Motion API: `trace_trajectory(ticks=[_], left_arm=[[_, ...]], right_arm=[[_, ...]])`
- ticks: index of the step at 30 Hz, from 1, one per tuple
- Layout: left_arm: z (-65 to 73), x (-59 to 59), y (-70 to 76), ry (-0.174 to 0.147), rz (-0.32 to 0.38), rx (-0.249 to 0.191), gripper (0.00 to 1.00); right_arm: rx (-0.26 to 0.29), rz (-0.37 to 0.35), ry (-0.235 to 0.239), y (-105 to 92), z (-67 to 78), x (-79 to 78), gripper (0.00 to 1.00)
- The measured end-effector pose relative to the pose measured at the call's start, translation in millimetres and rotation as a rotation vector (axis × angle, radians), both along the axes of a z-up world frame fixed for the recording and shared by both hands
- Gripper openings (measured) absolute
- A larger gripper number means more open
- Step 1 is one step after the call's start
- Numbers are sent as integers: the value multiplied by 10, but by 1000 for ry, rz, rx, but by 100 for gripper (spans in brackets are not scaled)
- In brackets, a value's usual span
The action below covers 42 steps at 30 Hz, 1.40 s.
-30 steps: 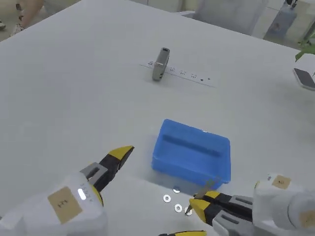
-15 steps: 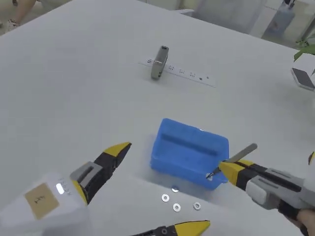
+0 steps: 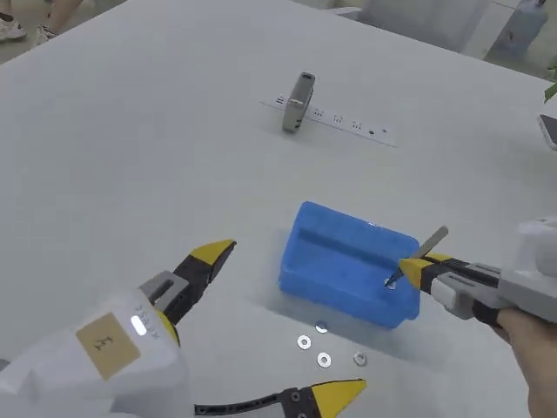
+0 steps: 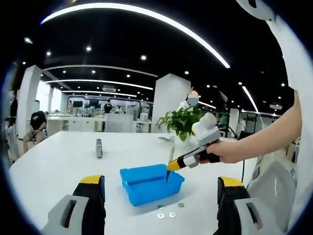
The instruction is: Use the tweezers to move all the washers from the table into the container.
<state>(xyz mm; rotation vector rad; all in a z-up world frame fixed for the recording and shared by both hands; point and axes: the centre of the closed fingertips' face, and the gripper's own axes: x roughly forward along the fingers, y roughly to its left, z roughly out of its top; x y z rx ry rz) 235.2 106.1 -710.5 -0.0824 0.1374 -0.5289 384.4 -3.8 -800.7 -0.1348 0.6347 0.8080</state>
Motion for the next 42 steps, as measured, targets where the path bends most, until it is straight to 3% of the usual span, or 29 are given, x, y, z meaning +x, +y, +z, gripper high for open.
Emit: trace_trajectory(ticks=[4, 8, 12, 18, 23, 25, 29, 34, 42], left_arm=[[-27, 9, 24, 24, 11, -10, 96], [2, 15, 38, -1, 17, 5, 97], [-7, 13, 31, 8, 16, 0, 97], [-37, 12, 22, 20, 11, 12, 97], [-13, 6, -15, 10, -9, -5, 98], [-39, 2, -29, 26, -14, 1, 98], [-49, -1, -36, 26, -22, 3, 98], [-72, -9, -57, 35, -33, 9, 98], [-116, -19, -61, 47, -42, 24, 97]], right_arm=[[-5, 13, 6, 26, -65, 1, 3], [-8, 15, 2, 27, -78, -6, 3], [11, 8, 3, 30, -37, -44, 4], [43, 11, -35, 49, 169, -150, 3], [60, 54, -75, 113, 389, -369, 3], [88, 69, -83, 146, 504, -504, 3], [84, 93, -88, 143, 585, -687, 3], [84, 109, -67, 145, 523, -861, 3], [60, 117, 16, 146, 165, -980, 3]])
